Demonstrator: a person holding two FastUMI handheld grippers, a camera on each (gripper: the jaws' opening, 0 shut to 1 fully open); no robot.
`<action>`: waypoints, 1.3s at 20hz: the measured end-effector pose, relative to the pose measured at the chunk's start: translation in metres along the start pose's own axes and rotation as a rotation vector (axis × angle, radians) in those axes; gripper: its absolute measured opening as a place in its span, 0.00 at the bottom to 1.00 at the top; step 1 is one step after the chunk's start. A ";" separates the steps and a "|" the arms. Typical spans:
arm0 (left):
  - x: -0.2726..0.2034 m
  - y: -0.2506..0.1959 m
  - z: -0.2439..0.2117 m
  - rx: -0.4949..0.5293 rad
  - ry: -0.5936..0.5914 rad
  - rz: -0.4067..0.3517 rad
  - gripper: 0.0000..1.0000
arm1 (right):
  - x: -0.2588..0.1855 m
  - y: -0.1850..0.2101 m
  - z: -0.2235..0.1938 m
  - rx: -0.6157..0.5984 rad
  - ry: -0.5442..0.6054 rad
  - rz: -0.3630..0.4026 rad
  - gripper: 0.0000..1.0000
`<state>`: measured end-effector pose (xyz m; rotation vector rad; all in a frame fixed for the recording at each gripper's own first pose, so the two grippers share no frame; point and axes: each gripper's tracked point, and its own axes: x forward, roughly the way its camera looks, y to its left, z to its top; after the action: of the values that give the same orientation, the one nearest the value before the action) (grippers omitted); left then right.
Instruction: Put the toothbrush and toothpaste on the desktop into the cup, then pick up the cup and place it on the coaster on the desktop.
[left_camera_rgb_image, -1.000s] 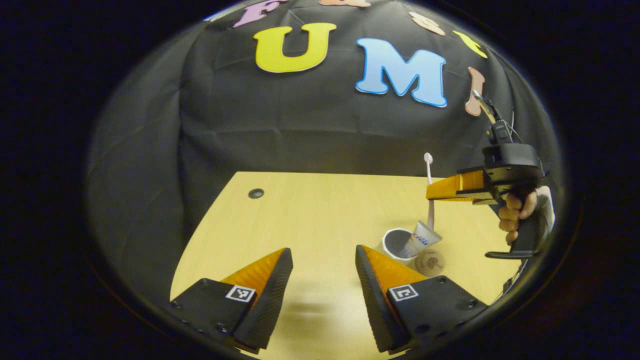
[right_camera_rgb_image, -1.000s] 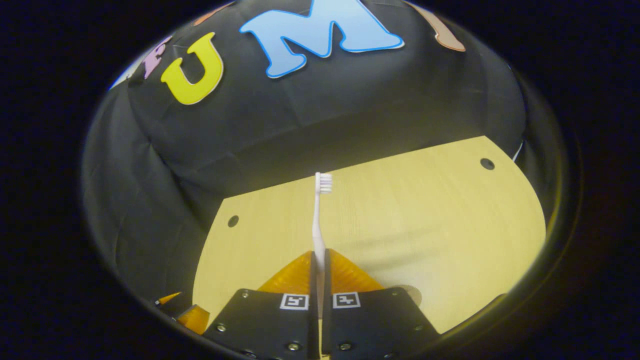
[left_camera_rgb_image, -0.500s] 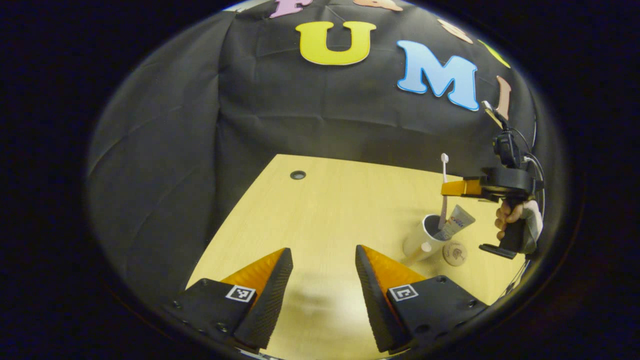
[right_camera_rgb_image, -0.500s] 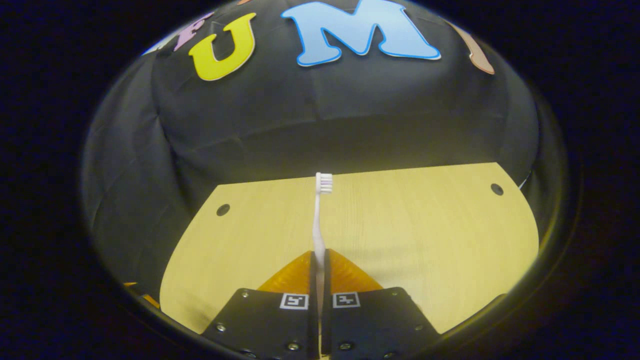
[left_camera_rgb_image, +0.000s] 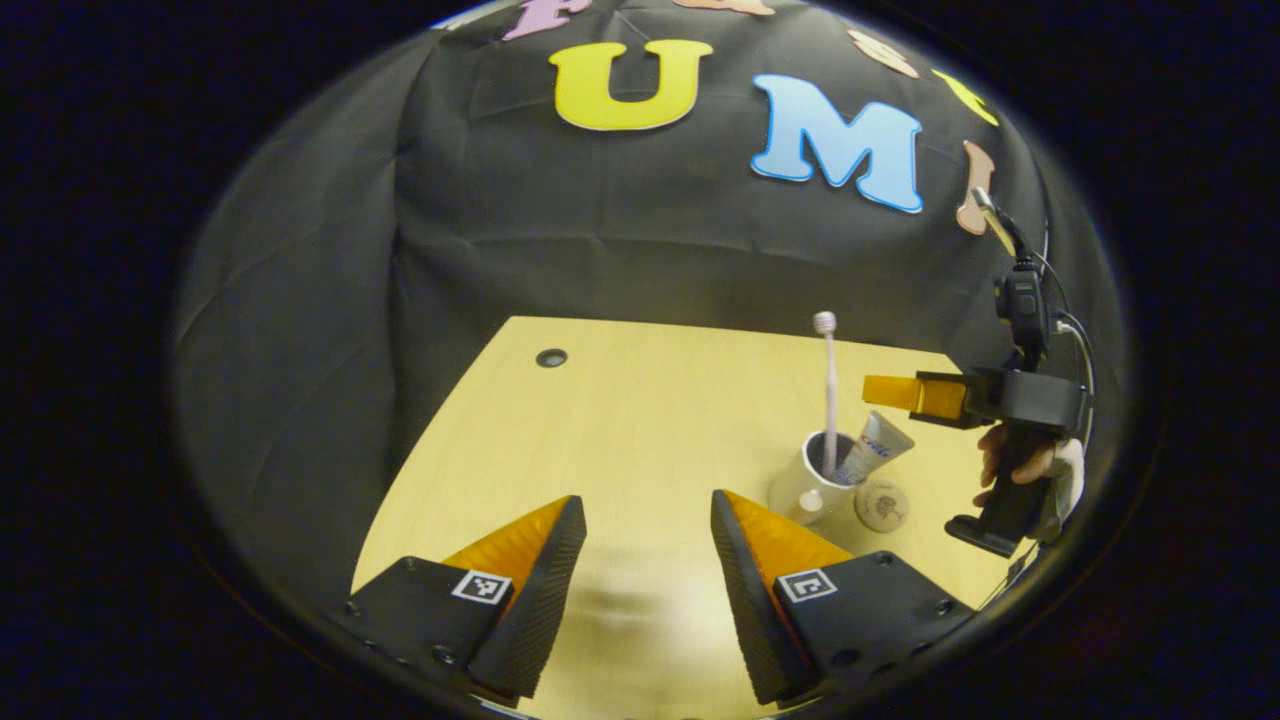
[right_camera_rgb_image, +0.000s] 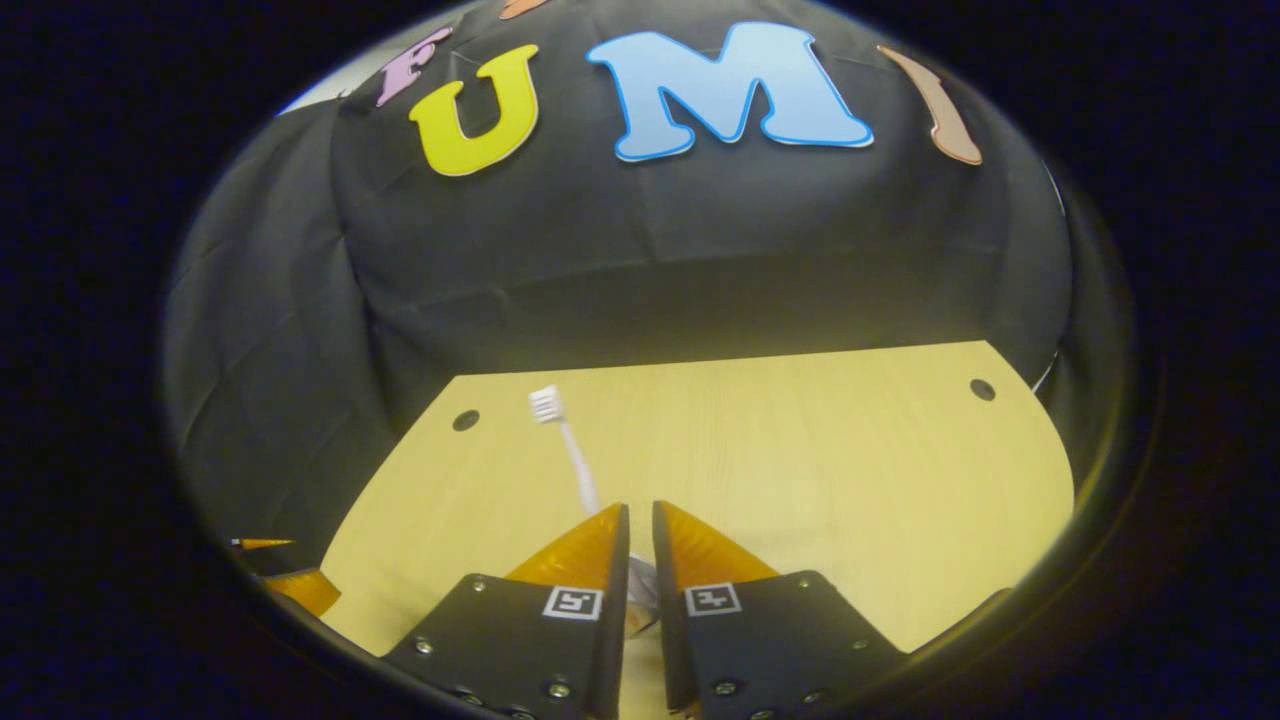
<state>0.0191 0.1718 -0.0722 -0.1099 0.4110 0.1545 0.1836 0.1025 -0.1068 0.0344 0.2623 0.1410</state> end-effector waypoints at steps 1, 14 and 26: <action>0.003 -0.006 0.001 0.013 0.002 -0.021 0.82 | -0.005 -0.002 0.001 0.006 -0.001 -0.004 0.16; 0.018 -0.059 -0.013 0.311 0.153 -0.377 0.82 | -0.066 -0.079 -0.014 0.145 -0.027 -0.144 0.16; 0.062 -0.080 -0.042 0.593 0.359 -0.516 0.79 | -0.135 -0.173 -0.066 0.348 -0.034 -0.377 0.16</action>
<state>0.0728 0.0953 -0.1298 0.3462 0.7556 -0.5044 0.0605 -0.0874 -0.1453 0.3307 0.2532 -0.2815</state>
